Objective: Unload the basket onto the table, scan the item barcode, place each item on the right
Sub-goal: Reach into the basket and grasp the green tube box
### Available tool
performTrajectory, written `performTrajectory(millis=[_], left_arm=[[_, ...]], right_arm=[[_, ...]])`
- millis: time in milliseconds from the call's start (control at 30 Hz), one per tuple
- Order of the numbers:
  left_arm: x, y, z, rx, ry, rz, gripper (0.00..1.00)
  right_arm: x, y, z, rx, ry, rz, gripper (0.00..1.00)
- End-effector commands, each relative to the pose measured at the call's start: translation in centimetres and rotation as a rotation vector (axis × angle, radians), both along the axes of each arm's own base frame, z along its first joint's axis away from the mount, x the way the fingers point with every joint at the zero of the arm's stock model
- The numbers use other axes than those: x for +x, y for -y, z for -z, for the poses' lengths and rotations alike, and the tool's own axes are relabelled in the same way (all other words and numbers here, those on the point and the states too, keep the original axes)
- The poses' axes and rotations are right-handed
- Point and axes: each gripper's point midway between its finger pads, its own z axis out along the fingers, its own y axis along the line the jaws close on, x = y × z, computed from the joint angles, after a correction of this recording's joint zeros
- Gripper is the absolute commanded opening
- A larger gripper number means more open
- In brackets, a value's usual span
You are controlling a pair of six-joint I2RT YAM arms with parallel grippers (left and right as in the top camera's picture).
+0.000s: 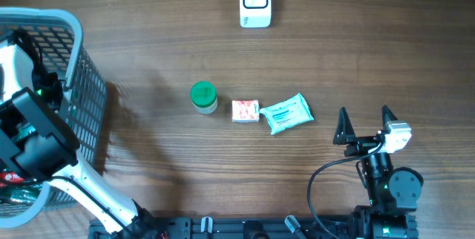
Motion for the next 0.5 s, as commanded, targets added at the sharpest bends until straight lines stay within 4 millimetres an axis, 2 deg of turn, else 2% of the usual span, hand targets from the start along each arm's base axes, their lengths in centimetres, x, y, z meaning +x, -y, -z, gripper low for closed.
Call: performTrajectory(millis=[0,100,200,333,367,433,467], left_arm=[[-0.4,0.2,0.3,0.010,-0.030,0.007,0.17],[-0.1,0.0,-1.6,0.036,0.010,0.007,0.17],[-0.2,0.0,-5.8,0.086,0.088,0.005,0.17],[-2.1,1.6,-16.4,0.195,0.294,0.005,0.18],[-2.7,2.1,-18.2,0.213,0.334,0.005,0.17],[-4.2,4.3,-23.6,0.247,0.498,0.020,0.18],[-4.8,6.4,-26.5,0.239,0.614,0.049,0.18]], right_arm=[[0.0,-0.2,-0.2,-0.018,0.011,-0.013,1.00],[0.0,-0.2,-0.2,-0.018,0.011,-0.013,0.99],[0.0,-0.2,-0.2,-0.019,0.011,-0.013,1.00],[0.0,-0.2,-0.2,-0.018,0.011,-0.013,1.00],[0.0,-0.2,-0.2,-0.019,0.011,-0.013,1.00],[0.0,-0.2,-0.2,-0.018,0.011,-0.013,1.00],[0.0,-0.2,-0.2,-0.019,0.011,-0.013,1.00]])
